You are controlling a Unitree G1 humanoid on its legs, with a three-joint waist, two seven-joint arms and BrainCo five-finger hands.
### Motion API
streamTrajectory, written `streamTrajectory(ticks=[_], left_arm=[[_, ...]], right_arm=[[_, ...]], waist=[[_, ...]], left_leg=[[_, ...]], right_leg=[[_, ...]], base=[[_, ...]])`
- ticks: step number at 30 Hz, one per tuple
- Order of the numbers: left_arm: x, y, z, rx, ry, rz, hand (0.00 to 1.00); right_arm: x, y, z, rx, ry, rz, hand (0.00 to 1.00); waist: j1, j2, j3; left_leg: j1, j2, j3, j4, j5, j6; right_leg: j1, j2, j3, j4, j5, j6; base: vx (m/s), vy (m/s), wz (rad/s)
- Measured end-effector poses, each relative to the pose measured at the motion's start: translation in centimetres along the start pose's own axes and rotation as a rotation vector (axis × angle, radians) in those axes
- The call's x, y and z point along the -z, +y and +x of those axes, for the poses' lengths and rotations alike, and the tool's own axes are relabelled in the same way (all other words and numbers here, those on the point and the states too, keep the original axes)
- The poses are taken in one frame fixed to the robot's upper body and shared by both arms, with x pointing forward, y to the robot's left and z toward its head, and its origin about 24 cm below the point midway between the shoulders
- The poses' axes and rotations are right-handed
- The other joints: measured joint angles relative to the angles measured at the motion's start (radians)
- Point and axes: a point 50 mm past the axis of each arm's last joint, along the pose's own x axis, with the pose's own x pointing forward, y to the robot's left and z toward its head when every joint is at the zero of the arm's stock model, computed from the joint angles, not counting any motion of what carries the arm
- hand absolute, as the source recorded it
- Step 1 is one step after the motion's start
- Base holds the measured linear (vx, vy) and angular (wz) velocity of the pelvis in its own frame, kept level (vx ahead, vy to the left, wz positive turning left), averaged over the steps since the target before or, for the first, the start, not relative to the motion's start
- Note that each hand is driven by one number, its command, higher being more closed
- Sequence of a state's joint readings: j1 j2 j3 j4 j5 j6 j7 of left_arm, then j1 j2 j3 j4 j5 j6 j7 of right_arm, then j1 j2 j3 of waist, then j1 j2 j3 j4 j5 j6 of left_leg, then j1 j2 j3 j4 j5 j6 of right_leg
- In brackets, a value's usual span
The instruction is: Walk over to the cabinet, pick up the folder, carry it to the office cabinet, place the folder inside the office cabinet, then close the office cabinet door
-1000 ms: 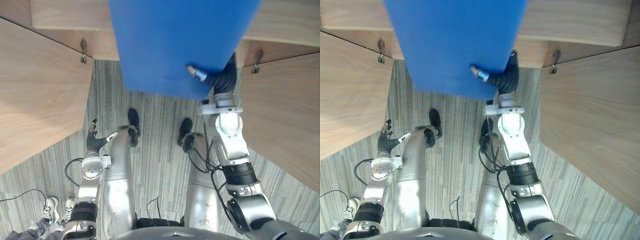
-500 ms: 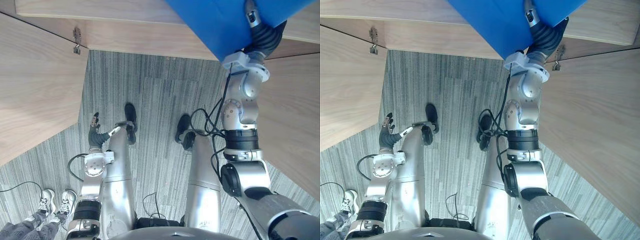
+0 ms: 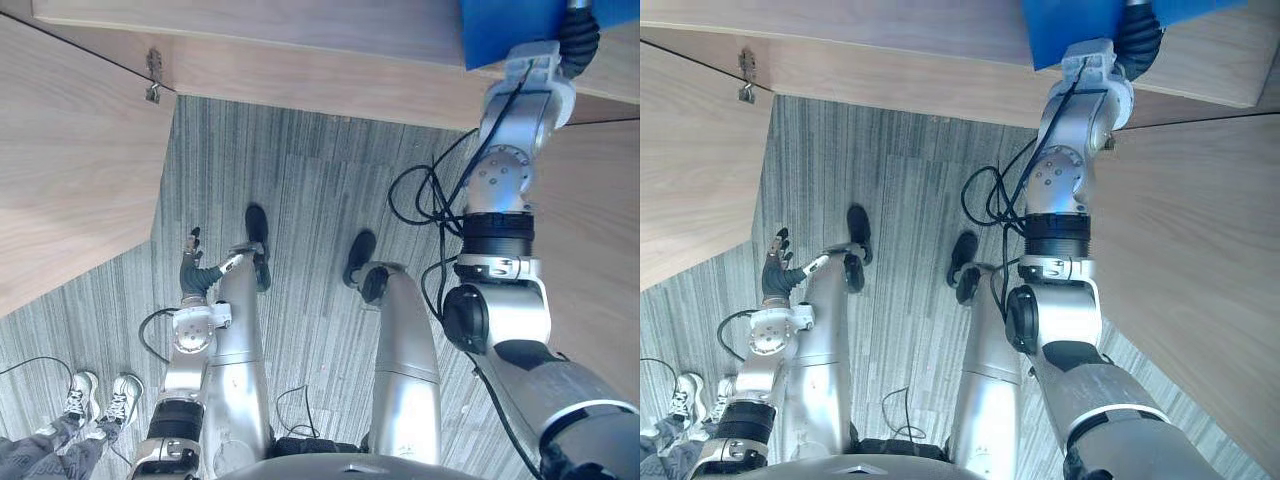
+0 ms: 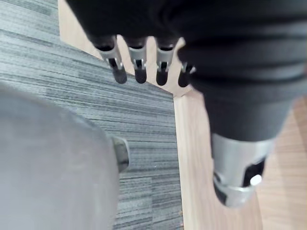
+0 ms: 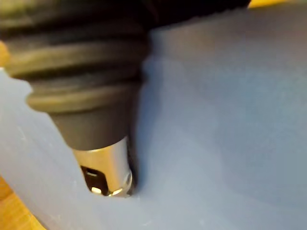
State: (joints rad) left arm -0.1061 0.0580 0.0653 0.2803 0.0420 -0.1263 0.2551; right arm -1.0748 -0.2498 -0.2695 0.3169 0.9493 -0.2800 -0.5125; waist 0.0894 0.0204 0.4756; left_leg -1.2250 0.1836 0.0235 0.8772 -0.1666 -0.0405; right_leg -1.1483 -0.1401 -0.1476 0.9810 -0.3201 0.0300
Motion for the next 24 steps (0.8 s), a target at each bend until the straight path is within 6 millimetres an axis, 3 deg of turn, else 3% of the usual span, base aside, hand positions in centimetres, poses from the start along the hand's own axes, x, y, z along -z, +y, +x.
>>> streamTrajectory(ticks=[5,10,24], left_arm=[[0.6,-0.3,-0.2,0.013,0.033,-0.008,0.00],[0.5,-0.6,-0.2,0.024,0.031,-0.008,0.00],[0.6,-0.5,-0.2,0.024,0.035,-0.024,0.00]], right_arm=[[0.0,-0.9,1.1,0.063,0.029,0.031,0.00],[-0.4,-0.3,2.3,0.057,0.042,-0.020,0.00],[0.5,0.3,2.8,0.006,0.088,-0.170,0.00]], waist=[[0.006,-0.001,-0.034],[0.009,-0.001,-0.037],[-0.001,-0.001,-0.037]], left_leg=[[-0.003,0.001,-0.002,-0.009,0.004,-0.001],[-0.003,0.002,-0.004,-0.009,0.006,0.000],[0.002,0.007,0.004,-0.029,0.025,0.001]], right_leg=[[0.000,0.002,-0.005,-0.012,0.004,-0.006],[0.002,0.002,-0.008,-0.016,0.006,-0.009],[0.004,0.006,-0.007,-0.034,0.027,-0.012]], base=[[0.00,0.000,0.00],[0.00,0.000,0.00],[0.00,0.002,-0.01]])
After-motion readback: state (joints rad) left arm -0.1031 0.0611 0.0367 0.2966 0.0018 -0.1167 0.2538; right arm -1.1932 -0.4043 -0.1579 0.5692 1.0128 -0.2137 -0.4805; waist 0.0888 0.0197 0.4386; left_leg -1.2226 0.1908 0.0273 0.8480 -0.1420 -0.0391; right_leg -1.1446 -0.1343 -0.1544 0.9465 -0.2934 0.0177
